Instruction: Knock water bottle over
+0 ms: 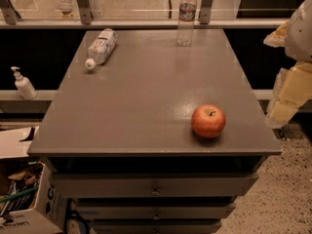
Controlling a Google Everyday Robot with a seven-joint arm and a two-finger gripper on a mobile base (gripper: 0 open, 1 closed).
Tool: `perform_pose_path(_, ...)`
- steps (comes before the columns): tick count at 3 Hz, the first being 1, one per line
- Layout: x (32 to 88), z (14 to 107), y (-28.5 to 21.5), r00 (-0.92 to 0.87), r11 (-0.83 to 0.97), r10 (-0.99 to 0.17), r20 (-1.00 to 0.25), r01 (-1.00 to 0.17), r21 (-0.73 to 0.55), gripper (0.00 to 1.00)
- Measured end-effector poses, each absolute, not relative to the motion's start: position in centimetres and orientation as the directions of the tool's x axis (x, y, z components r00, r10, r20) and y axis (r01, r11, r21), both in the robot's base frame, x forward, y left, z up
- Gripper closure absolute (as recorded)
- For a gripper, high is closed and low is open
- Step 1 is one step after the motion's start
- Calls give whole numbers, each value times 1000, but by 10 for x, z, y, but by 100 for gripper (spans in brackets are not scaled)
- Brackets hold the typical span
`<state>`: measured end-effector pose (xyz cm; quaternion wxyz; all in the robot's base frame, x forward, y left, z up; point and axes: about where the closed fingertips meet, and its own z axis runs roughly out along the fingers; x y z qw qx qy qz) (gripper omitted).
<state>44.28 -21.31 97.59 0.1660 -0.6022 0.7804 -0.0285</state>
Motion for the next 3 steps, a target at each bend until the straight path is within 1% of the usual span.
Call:
perform_pose_path(1, 464, 969, -207, -236, 307, -930, -282, -921, -239, 0)
perform_pose_path(2, 497, 956, -208, -293, 386, -891, -346, -891, -238, 0)
perform_pose_path(3, 538, 946, -212, -357, 481, -824, -439, -850, -213, 0)
